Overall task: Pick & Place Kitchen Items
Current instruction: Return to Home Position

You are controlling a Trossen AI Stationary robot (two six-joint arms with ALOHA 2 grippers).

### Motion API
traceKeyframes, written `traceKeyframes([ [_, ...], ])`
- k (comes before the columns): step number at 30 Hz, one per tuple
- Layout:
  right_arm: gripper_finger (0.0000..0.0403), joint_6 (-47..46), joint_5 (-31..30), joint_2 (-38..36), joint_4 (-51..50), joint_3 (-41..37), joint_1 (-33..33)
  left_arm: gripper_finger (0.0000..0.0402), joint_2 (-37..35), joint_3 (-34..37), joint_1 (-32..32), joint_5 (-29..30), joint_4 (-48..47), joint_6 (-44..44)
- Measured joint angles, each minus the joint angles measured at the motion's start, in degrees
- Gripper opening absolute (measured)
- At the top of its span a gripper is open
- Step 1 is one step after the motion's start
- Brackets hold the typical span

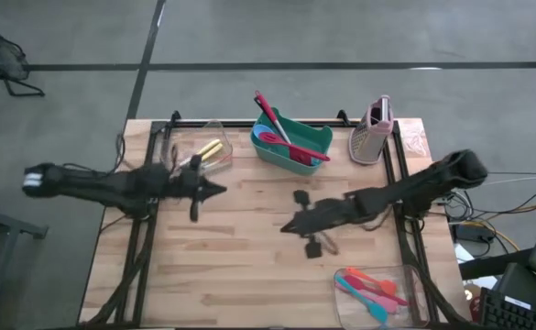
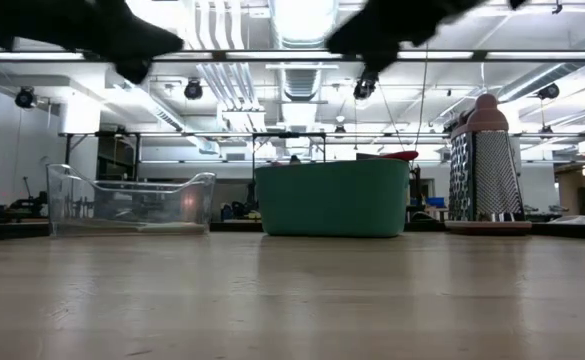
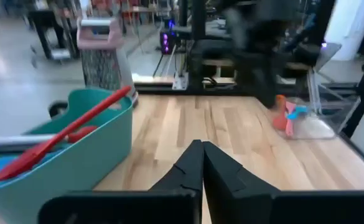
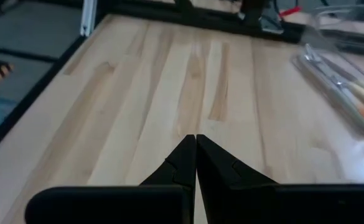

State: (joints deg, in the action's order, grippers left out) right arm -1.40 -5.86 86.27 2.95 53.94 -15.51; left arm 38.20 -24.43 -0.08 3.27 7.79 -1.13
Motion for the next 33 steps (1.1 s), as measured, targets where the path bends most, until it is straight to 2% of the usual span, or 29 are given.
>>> traceKeyframes([
  [3, 0.0008, -2.5, 0.22, -7.08, 2.95, -7.53, 0.02, 0.0004, -5.4, 2.45, -9.3, 10.12, -1.36, 3.29],
  [5, 0.0008, -3.29, 1.91, -11.86, 3.79, -11.81, 0.42, 0.0004, -9.1, 4.38, -12.22, 11.38, -1.0, 5.21],
  [11, 0.0008, -3.1, 5.82, -24.2, 15.27, -24.47, 3.33, 0.0003, -19.5, 10.05, -12.34, 11.67, -1.76, 5.1],
  [13, 0.0008, -3.43, 7.37, -28.31, 16.19, -27.22, 4.81, 0.0003, -22.83, 10.8, -12.37, 10.89, -2.31, 4.29],
  [18, 0.0008, -2.51, 7.21, -37.07, 15.79, -32.87, 7.5, 0.0006, -30.04, 11.91, -12.37, 9.38, -6.6, 3.62],
  [25, 0.0008, -1.32, 6.69, -50.33, 11.52, -38.21, 8.33, 0.0008, -37.64, 12.08, -12.34, 12.66, -14.89, 0.26],
  [28, 0.0008, -0.39, 3.39, -57.33, 7.7, -39.56, 8.4, 0.0008, -38.13, 12.49, -12.35, 15.87, -17.83, 0.43],
  [33, 0.0008, -3.19, 2.95, -66.68, 3.93, -42.37, 8.46, 0.0009, -38.13, 13.53, -12.3, 15.19, -17.71, 0.5],
])
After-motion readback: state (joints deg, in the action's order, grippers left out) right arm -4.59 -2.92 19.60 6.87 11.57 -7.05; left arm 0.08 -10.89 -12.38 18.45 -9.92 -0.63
